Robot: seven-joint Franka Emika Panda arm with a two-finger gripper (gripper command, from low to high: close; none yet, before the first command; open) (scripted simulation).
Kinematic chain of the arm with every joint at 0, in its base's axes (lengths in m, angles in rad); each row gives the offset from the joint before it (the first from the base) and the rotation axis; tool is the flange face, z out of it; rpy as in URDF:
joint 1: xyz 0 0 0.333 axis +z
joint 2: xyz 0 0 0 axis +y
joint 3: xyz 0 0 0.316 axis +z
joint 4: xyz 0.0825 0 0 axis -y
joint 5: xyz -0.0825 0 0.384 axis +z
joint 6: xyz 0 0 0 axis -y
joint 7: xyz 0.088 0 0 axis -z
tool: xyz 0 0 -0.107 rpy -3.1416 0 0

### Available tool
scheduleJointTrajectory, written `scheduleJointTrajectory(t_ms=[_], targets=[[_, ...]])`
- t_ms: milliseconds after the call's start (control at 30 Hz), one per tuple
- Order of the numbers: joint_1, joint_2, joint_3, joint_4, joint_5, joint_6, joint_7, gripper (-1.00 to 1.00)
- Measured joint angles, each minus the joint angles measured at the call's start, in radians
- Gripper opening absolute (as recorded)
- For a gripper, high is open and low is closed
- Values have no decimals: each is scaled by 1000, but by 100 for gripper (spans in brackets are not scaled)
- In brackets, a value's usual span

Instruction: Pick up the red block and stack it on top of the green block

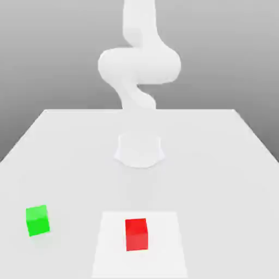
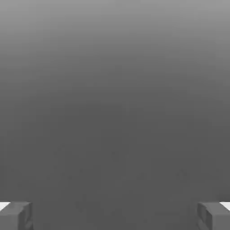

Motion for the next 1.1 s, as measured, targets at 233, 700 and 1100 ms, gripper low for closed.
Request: scheduleJointTrajectory(t_ms=[233, 700, 1100], targets=[[10, 262, -15, -125, -1, 142, -39, 0], [16, 769, -31, -356, 8, 425, -119, 0], [2, 992, -13, -334, 26, 609, -134, -100]])
